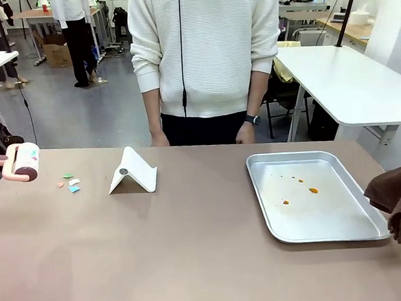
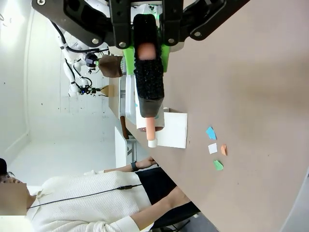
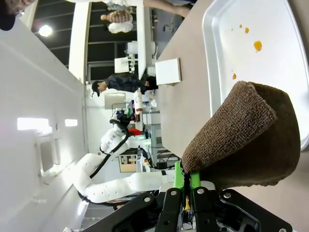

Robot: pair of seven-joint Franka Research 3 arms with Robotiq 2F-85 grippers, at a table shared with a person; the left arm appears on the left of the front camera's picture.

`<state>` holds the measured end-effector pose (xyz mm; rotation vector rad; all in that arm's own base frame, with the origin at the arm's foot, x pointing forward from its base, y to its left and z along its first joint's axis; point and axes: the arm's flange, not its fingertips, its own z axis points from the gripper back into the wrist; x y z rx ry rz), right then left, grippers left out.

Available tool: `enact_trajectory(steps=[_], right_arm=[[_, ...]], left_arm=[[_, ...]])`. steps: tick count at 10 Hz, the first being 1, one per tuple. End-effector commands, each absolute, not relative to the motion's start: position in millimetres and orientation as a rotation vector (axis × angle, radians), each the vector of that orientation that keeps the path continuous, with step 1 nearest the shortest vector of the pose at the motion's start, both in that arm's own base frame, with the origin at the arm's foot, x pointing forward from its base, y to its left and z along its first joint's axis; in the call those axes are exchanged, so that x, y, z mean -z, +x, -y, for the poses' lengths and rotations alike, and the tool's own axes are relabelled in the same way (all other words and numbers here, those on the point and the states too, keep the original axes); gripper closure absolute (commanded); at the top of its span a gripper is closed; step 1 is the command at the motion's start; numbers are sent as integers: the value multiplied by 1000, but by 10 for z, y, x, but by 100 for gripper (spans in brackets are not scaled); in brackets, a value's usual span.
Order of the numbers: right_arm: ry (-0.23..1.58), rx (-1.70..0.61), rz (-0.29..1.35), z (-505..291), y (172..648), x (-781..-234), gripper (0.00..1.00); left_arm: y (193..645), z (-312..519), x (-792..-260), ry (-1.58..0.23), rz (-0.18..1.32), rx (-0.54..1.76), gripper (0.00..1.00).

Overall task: Clean the surface of the table.
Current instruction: If a person points to the right, clean the right side of the table with your right hand, and if they point to the left, clean the left side with your left hand.

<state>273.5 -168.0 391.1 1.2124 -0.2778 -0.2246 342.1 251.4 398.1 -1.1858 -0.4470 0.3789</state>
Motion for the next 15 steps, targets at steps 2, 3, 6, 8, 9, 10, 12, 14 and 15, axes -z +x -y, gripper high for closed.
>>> enact_trajectory(steps=[2, 3, 6, 8, 9, 10, 12, 14, 15], right_arm=[[1204, 225, 276, 1689, 2707, -3950, 100], [1204, 225, 276, 1689, 2707, -3950, 100], [1204, 225, 276, 1689, 2707, -3950, 100], [1204, 225, 276, 1689, 2707, -3950, 100], [1204, 225, 276, 1689, 2707, -3950, 100], [1204, 225, 276, 1689, 2707, -3950, 100], [1204, 225, 276, 1689, 2707, -3950, 100], [1204, 225, 276, 1689, 2707, -3950, 100], [1204, 225, 276, 1689, 2707, -3950, 100]], left_arm=[[3402, -2509, -3995, -1194, 444, -373, 100], [3402, -2509, -3995, -1194, 444, -373, 100], [3402, -2509, -3995, -1194, 444, -373, 100], [3402, -2509, -3995, -1194, 444, -373, 100], [3402, -2509, -3995, -1194, 444, -373, 100], [3402, -2509, -3995, -1194, 444, -373, 100], [3402, -2509, -3995, -1194, 444, -373, 100], [3402, -2509, -3995, -1194, 444, -373, 100], [3402, -2509, -3995, -1194, 444, -373, 100]])
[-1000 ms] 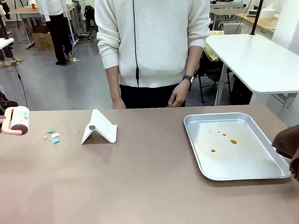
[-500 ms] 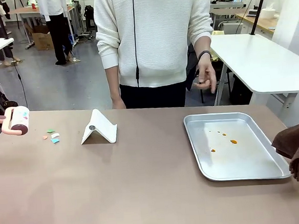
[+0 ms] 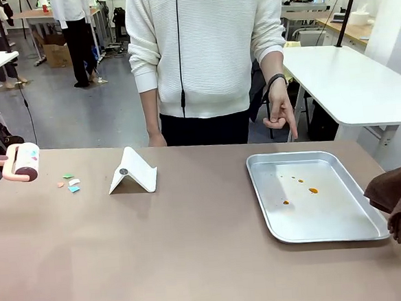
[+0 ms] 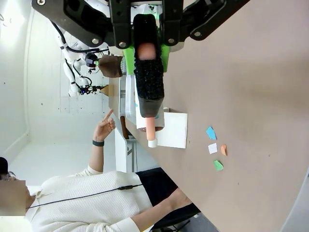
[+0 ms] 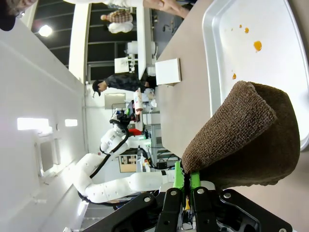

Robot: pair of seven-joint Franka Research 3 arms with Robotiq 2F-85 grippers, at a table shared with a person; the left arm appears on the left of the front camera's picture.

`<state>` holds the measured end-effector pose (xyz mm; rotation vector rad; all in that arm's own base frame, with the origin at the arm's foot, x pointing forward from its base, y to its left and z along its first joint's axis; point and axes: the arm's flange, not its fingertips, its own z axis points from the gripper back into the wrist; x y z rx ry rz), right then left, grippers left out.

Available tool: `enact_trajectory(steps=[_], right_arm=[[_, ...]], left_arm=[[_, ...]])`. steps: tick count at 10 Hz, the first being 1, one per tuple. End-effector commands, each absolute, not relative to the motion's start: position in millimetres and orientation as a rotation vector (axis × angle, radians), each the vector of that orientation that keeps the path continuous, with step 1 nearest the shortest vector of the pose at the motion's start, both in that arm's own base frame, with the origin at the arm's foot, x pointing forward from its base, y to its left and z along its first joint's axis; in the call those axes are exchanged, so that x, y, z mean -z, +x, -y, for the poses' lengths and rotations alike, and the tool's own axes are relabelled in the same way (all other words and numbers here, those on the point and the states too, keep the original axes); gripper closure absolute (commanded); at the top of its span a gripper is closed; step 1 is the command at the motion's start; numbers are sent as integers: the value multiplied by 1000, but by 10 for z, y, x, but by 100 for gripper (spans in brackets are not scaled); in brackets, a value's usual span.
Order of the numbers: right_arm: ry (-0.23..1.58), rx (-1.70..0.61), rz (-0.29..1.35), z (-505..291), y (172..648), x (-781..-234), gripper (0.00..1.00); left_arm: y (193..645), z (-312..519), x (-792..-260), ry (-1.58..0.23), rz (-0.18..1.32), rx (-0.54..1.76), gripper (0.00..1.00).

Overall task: Clean the surface of the table.
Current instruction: If a person points to the right, clean the right side of the table with your right hand, and if they point to the left, clean the left side with your left hand.

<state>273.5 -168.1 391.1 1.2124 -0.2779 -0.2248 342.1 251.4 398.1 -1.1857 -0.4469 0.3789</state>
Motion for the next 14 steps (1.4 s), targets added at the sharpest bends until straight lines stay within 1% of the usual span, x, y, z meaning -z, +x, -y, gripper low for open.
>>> enact_trajectory(steps=[1, 2, 3, 5, 7, 8, 9, 11, 13, 14], right_arm=[[1204, 225, 276, 1689, 2707, -3950, 100], [1204, 225, 276, 1689, 2707, -3950, 100], [1212, 225, 278, 1681, 2735, -3911, 95], [1137, 152, 281, 1587, 2926, -4137, 95], [1078, 50, 301, 1482, 3144, -4394, 95], [1014, -35, 311, 1378, 3318, -4497, 95], [987, -116, 313, 1269, 3473, -4551, 95], [873, -145, 302, 1091, 3788, -4533, 95], [716, -154, 279, 972, 4090, -4354, 95], [666, -155, 278, 944, 4214, -4234, 95]], left_arm=[[3402, -2509, -3995, -1194, 444, -373, 100], [3402, -2509, -3995, -1194, 444, -373, 100], [3402, -2509, -3995, -1194, 444, -373, 100], [3402, -2509, -3995, -1194, 444, -373, 100], [3402, -2509, -3995, -1194, 444, -373, 100], [3402, -2509, -3995, -1194, 444, -373, 100], [3402, -2509, -3995, -1194, 444, -373, 100], [3402, -2509, -3995, -1194, 444, -373, 100], [3402, -2509, -3995, -1194, 444, -373, 100], [3402, -2509, -3995, -1194, 444, -373, 100]])
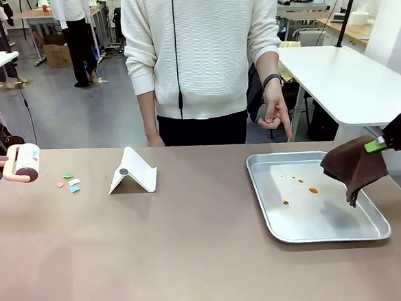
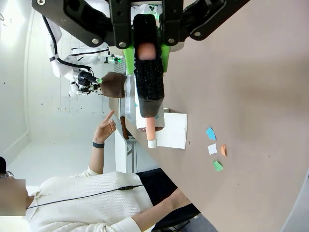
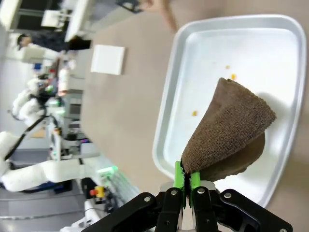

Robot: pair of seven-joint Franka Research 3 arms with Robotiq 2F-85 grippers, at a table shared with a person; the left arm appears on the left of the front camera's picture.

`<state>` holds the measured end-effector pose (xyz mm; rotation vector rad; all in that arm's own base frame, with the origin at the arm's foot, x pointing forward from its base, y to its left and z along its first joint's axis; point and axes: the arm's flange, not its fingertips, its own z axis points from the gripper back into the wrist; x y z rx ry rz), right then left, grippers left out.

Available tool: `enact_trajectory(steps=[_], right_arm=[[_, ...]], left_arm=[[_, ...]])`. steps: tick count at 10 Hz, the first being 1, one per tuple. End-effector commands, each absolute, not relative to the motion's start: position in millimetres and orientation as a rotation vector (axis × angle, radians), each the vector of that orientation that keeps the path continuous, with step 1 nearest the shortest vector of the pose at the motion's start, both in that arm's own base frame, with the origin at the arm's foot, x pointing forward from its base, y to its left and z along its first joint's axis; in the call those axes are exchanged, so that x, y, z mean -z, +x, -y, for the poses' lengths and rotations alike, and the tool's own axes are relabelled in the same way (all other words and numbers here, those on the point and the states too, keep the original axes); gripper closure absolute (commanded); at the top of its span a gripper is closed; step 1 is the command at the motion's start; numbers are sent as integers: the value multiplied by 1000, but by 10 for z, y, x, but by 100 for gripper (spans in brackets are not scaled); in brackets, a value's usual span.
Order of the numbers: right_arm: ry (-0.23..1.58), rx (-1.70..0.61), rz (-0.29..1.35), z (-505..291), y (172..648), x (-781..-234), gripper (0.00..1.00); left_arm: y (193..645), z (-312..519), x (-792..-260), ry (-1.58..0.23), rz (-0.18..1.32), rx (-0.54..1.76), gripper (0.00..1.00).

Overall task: Clean the surface of the table.
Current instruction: If a person points to the right, clean the right side of the table with your right hand, and if they point to the left, clean the left side with your left hand.

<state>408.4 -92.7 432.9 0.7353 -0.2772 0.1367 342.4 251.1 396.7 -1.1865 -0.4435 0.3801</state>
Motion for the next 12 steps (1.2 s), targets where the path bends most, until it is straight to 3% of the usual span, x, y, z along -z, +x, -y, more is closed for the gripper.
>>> enact_trajectory(steps=[1, 7, 12], right_arm=[[616, -148, 286, 915, 4334, -4092, 95], [593, -153, 285, 674, 4611, -3346, 95], [634, -192, 314, 453, 4685, -3067, 100]], left_arm=[[3402, -2509, -3995, -1194, 444, -373, 100], [3402, -2509, -3995, -1194, 444, -373, 100], [3402, -2509, -3995, -1194, 444, -373, 100]])
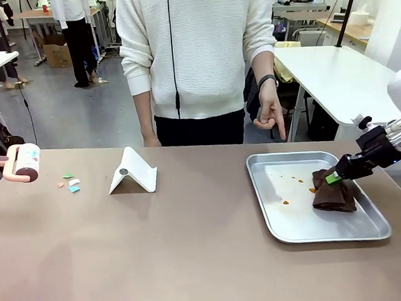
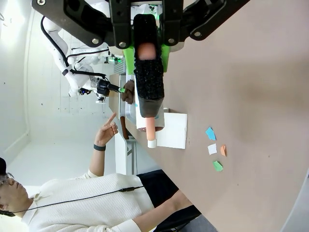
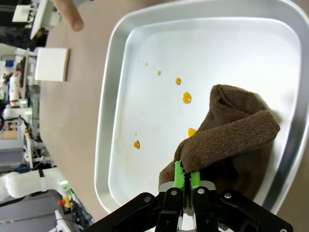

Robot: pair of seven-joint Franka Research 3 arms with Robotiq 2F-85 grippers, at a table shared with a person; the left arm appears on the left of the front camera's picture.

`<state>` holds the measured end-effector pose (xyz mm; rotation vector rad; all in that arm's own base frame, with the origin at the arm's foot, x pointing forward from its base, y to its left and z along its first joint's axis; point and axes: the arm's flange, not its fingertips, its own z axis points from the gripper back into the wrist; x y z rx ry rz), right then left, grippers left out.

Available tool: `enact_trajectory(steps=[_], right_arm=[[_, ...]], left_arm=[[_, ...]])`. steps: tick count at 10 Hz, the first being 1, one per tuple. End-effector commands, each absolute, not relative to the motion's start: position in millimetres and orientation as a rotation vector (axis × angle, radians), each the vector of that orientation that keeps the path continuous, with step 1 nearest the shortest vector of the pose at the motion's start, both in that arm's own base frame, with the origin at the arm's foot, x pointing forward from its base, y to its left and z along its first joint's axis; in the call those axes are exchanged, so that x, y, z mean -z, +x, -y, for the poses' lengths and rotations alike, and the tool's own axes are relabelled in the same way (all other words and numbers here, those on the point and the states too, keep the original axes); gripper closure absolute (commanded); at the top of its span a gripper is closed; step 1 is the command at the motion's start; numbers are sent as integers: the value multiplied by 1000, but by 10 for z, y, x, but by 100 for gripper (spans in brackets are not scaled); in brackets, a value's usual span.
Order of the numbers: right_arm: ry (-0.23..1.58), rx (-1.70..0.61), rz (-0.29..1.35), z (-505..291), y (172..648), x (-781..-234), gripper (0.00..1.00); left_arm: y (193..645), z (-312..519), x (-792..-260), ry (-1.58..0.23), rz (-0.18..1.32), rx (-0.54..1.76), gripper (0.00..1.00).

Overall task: Clean the surface of the table.
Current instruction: If a person points to the right, clean the right side of the table with your right hand, and if they point to the left, clean the left side with your left hand.

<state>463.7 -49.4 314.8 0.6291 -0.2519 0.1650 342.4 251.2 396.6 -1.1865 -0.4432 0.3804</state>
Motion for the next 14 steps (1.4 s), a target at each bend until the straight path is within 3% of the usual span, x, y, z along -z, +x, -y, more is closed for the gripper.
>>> enact_trajectory(steps=[1, 6, 14], right_arm=[[663, -212, 350, 371, 4700, -3018, 100], [760, -245, 411, -67, 4792, -2787, 100], [930, -417, 275, -703, 4613, -2724, 100]], left_arm=[[3402, -2509, -3995, -1194, 444, -373, 100], [3402, -2509, -3995, -1194, 444, -373, 100], [3402, -2509, -3995, -1194, 444, -373, 100]])
